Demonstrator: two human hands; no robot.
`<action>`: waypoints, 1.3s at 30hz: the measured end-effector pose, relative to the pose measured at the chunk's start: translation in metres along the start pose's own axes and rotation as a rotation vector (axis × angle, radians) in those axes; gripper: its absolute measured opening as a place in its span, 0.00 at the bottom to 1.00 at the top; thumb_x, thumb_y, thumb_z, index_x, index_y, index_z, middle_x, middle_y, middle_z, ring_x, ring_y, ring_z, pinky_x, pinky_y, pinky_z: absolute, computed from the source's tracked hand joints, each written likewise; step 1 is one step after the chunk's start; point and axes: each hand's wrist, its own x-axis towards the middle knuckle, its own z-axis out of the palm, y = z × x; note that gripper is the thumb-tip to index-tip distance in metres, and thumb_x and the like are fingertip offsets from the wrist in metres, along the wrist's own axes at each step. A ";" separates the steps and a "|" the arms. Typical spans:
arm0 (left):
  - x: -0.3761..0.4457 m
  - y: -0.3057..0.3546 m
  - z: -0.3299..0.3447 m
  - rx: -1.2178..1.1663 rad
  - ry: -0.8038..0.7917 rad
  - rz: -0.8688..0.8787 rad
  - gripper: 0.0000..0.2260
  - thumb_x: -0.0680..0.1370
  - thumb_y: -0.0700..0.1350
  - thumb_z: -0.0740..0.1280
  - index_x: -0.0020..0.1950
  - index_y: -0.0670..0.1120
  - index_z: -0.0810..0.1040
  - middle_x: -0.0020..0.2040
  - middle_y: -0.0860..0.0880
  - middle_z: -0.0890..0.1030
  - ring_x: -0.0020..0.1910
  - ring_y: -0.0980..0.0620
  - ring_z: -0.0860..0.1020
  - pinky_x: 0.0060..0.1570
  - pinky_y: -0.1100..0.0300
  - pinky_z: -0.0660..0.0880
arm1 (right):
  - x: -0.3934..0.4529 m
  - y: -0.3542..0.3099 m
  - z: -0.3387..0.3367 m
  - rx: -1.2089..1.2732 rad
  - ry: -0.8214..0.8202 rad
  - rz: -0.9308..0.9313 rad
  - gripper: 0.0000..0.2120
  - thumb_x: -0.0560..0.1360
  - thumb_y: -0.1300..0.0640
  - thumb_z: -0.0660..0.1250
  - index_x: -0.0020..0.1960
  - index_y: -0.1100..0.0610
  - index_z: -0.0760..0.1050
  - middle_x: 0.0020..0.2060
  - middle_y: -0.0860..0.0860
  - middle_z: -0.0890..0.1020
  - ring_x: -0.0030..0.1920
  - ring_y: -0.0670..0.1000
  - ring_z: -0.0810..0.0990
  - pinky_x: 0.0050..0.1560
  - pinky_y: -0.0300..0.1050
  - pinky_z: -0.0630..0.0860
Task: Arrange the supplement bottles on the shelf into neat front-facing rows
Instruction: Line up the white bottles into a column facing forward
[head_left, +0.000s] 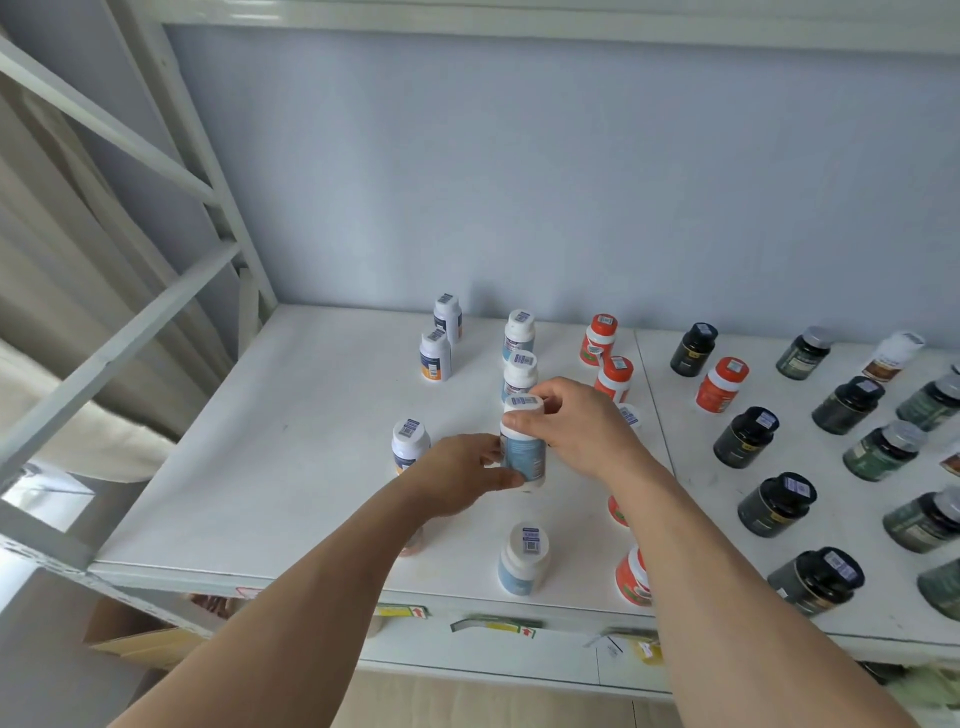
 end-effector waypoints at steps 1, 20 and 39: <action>0.001 0.000 0.000 0.015 -0.006 0.002 0.19 0.74 0.54 0.71 0.63 0.51 0.77 0.59 0.53 0.80 0.56 0.56 0.77 0.57 0.64 0.70 | 0.000 0.000 0.000 -0.003 0.001 0.003 0.21 0.71 0.42 0.71 0.59 0.51 0.77 0.52 0.45 0.82 0.49 0.47 0.79 0.46 0.41 0.72; 0.009 -0.011 -0.008 0.602 -0.037 0.159 0.25 0.77 0.56 0.66 0.72 0.49 0.68 0.66 0.49 0.74 0.66 0.49 0.71 0.65 0.53 0.69 | -0.020 0.033 0.046 0.003 -0.083 0.143 0.21 0.71 0.49 0.74 0.61 0.48 0.72 0.54 0.44 0.81 0.53 0.47 0.79 0.52 0.41 0.75; 0.044 0.002 -0.023 0.644 -0.002 0.065 0.21 0.79 0.52 0.64 0.70 0.45 0.69 0.67 0.46 0.73 0.66 0.46 0.71 0.63 0.52 0.70 | 0.049 0.026 0.020 -0.208 -0.240 0.149 0.29 0.74 0.50 0.70 0.73 0.48 0.65 0.68 0.48 0.74 0.65 0.52 0.74 0.65 0.50 0.71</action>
